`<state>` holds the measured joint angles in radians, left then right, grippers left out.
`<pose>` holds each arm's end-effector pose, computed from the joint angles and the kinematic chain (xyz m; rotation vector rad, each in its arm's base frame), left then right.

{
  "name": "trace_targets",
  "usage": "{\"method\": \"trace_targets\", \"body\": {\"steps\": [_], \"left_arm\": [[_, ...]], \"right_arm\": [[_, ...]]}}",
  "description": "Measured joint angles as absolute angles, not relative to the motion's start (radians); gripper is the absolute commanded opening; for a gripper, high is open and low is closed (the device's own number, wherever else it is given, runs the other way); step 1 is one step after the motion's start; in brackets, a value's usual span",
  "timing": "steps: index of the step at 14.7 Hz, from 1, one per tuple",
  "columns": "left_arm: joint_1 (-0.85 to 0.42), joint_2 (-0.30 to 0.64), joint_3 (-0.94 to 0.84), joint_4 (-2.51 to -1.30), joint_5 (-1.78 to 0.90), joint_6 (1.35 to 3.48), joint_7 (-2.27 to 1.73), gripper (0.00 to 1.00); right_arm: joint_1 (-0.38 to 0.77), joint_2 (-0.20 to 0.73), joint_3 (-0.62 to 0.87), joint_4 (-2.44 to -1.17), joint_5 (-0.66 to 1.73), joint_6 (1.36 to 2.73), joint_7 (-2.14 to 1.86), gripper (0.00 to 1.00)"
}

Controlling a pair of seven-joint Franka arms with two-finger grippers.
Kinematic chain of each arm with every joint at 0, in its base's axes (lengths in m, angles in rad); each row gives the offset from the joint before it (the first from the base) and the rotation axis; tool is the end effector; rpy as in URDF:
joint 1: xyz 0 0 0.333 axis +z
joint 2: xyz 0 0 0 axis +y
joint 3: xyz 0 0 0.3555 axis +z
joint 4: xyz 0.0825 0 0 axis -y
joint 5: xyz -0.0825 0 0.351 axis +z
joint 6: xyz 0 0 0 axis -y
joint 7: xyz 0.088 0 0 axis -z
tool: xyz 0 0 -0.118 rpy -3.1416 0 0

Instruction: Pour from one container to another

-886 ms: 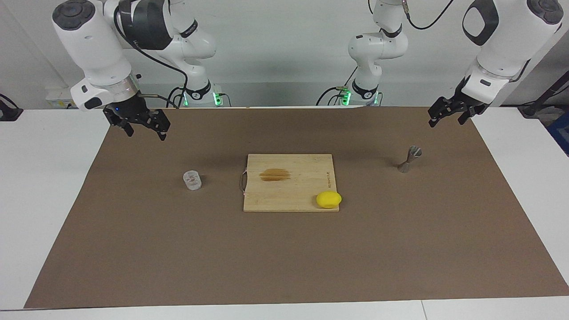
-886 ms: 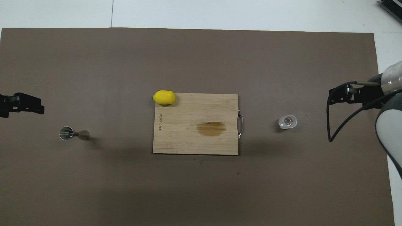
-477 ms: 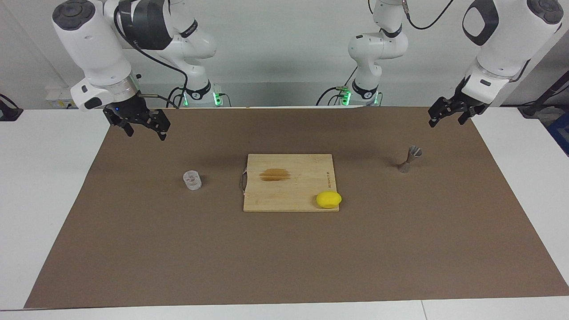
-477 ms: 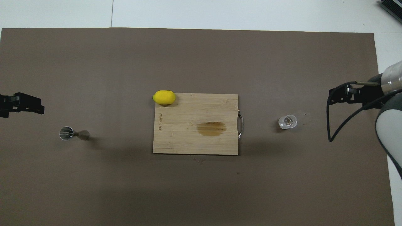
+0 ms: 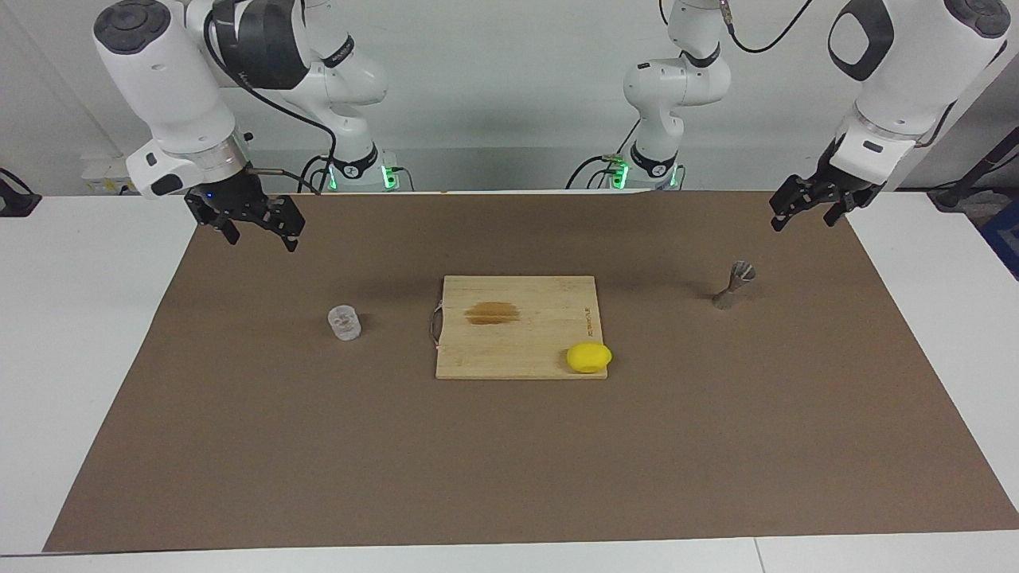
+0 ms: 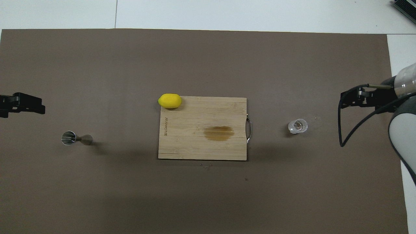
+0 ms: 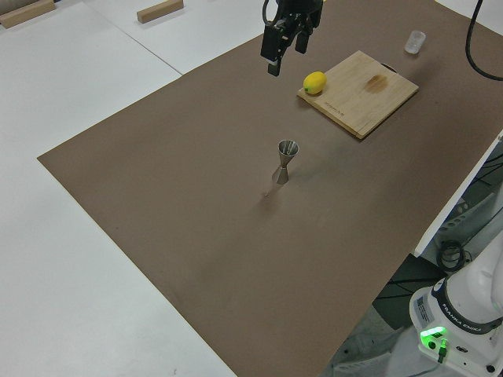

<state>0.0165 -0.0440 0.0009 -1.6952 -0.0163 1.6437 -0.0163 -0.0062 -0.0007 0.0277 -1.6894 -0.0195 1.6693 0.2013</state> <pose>0.5103 0.0071 0.6272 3.1248 0.0546 -0.0117 0.5261 0.0092 0.6095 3.1077 -0.2768 -0.0267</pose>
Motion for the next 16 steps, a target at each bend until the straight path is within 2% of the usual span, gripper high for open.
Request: {"method": "trace_targets", "body": {"steps": [9,16], "left_arm": [[0.014,-0.043,0.0,-1.727,-0.016,1.718,-0.017,1.0],[-0.026,-0.065,-0.009,-1.812,-0.016,1.813,-0.017,1.0]], "right_arm": [[-0.006,-0.001,0.028,-1.689,-0.02,1.669,0.201,1.0],[-0.006,-0.001,0.028,-1.689,-0.02,1.669,0.201,1.0]]}}
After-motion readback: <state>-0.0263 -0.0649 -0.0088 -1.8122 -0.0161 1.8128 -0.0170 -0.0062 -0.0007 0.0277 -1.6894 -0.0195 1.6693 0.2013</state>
